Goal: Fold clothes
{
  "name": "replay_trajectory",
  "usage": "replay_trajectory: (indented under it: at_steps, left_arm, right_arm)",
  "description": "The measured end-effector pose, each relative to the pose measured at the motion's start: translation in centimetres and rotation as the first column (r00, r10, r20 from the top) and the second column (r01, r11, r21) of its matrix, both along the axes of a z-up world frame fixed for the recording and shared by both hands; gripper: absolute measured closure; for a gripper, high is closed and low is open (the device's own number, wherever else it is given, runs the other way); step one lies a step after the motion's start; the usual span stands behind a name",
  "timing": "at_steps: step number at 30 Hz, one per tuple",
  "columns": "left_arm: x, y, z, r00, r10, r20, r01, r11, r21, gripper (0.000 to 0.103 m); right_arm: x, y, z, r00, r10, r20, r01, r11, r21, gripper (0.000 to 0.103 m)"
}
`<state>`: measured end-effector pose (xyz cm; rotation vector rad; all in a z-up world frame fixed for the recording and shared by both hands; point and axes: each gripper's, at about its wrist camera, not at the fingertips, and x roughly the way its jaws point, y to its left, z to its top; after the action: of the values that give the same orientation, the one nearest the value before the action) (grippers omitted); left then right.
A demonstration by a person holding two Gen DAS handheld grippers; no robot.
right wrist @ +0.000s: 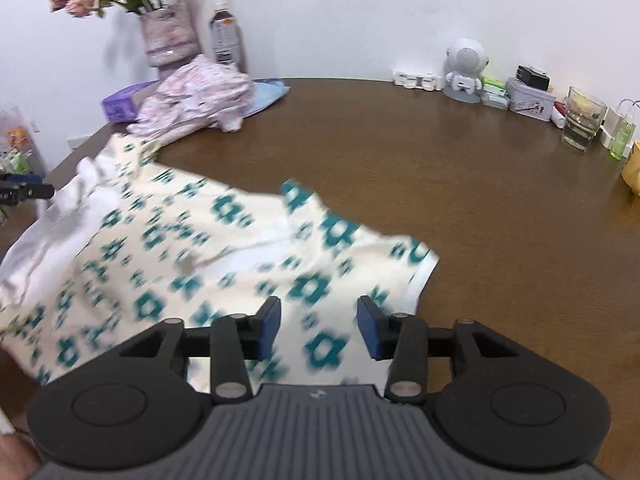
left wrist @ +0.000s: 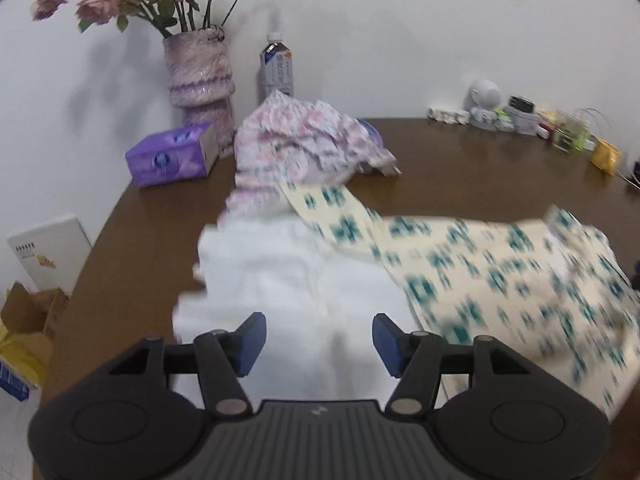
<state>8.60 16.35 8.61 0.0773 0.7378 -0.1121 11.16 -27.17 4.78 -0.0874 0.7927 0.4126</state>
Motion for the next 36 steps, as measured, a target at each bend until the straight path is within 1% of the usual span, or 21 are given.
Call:
replay_trajectory:
  at_steps: [4,6,7,10,12,16,18,19,21,22,23,25,26,27,28,29,31,32,33,34,36]
  left_arm:
    - [-4.6,-1.2,-1.8,1.0,-0.004,-0.006,0.004,1.0,-0.024,0.045]
    - [-5.7,-1.6,-2.9,1.0,0.008,-0.028,-0.009,0.999,-0.033,0.046]
    - [-6.1,-1.8,-3.4,0.999,0.017,-0.042,-0.018,0.999,-0.033,0.046]
    - [-6.5,-1.7,-4.3,0.996,0.034,-0.077,-0.036,0.999,-0.022,0.058]
    - [-6.6,-1.6,-4.6,0.995,0.035,-0.091,-0.036,0.999,-0.01,0.058]
    - [-6.6,-1.5,-4.7,0.995,0.032,-0.099,-0.031,0.999,0.006,0.056]
    - [-6.7,-1.5,-4.6,0.995,0.04,-0.091,-0.041,0.999,0.0,0.056]
    - [-6.9,-1.5,-4.5,0.996,0.057,-0.075,-0.059,0.998,-0.017,0.055]
    - [-7.7,-1.4,-3.8,0.994,0.103,-0.023,-0.104,0.992,-0.071,0.046]
    - [-8.2,-1.5,-3.6,0.993,0.122,-0.001,-0.121,0.988,-0.094,0.035]
    - [-8.8,-1.7,-3.3,0.99,0.141,0.021,-0.138,0.984,-0.116,0.026]
    - [-9.5,-2.7,-2.9,0.989,0.14,0.039,-0.134,0.982,-0.131,0.022]
    - [-9.8,-3.3,-2.8,0.99,0.133,0.044,-0.126,0.983,-0.133,0.018]
    - [-10.1,-3.9,-2.6,0.991,0.126,0.049,-0.118,0.984,-0.136,0.016]
    - [-10.4,-4.5,-2.5,0.991,0.118,0.054,-0.11,0.984,-0.138,0.014]
    - [-10.7,-5.1,-2.4,0.993,0.106,0.06,-0.097,0.986,-0.135,0.014]
    - [-11.1,-6.3,-2.6,0.995,0.071,0.073,-0.061,0.991,-0.12,0.013]
    - [-11.4,-6.9,-2.6,0.995,0.053,0.079,-0.044,0.993,-0.113,0.012]
    - [-11.5,-7.4,-2.8,0.996,0.041,0.079,-0.032,0.994,-0.106,0.011]
    - [-11.5,-7.7,-3.0,0.997,0.037,0.07,-0.029,0.994,-0.102,0.011]
    - [-11.6,-8.0,-3.5,0.998,0.033,0.049,-0.028,0.995,-0.099,0.011]
  right_arm:
    - [-3.2,0.1,-0.6,1.0,0.0,0.008,0.0,0.999,0.045,0.059]
    - [-4.5,0.4,-1.0,1.0,0.003,0.028,-0.004,0.999,0.032,0.059]
    - [-5.0,0.6,-1.2,0.999,0.003,0.033,-0.004,1.0,0.021,0.059]
    - [-5.5,0.9,-2.4,1.0,-0.006,0.003,0.006,1.0,-0.018,0.06]
    - [-5.4,0.9,-3.1,0.999,-0.007,-0.033,0.006,1.0,-0.031,0.061]
    - [-5.3,0.4,-3.3,0.998,-0.002,-0.064,0.001,1.0,-0.027,0.061]
    - [-5.5,0.5,-3.4,0.999,0.001,-0.052,-0.003,0.999,-0.041,0.06]
    - [-5.7,0.7,-3.4,0.999,-0.003,-0.041,0.001,0.999,-0.048,0.06]
    - [-6.6,1.0,-2.9,1.0,-0.014,-0.007,0.014,1.0,-0.024,0.059]
    - [-7.1,1.0,-2.6,1.0,-0.022,0.011,0.022,1.0,-0.003,0.059]
    - [-7.6,1.1,-2.3,0.999,-0.029,0.028,0.029,0.999,0.018,0.057]
    - [-8.7,1.2,-1.7,0.997,-0.045,0.063,0.041,0.997,0.06,0.049]
    - [-9.2,1.3,-1.4,0.996,-0.05,0.078,0.044,0.996,0.074,0.042]
    - [-9.8,1.7,-1.2,0.995,-0.046,0.089,0.04,0.996,0.075,0.035]
    - [-10.3,2.0,-1.1,0.994,-0.042,0.098,0.034,0.997,0.074,0.032]
    - [-10.7,2.4,-1.0,0.994,-0.034,0.104,0.028,0.997,0.066,0.027]
    - [-11.5,3.2,-0.9,0.992,-0.023,0.121,0.016,0.998,0.056,0.022]
    - [-11.8,3.5,-0.9,0.991,-0.021,0.131,0.014,0.998,0.055,0.016]
    - [-12.1,3.8,-0.9,0.99,-0.022,0.14,0.014,0.998,0.055,0.007]
    - [-12.3,4.0,-1.0,0.989,-0.026,0.146,0.018,0.998,0.058,0.003]
    - [-12.6,4.2,-1.1,0.988,-0.037,0.147,0.027,0.997,0.066,0.001]
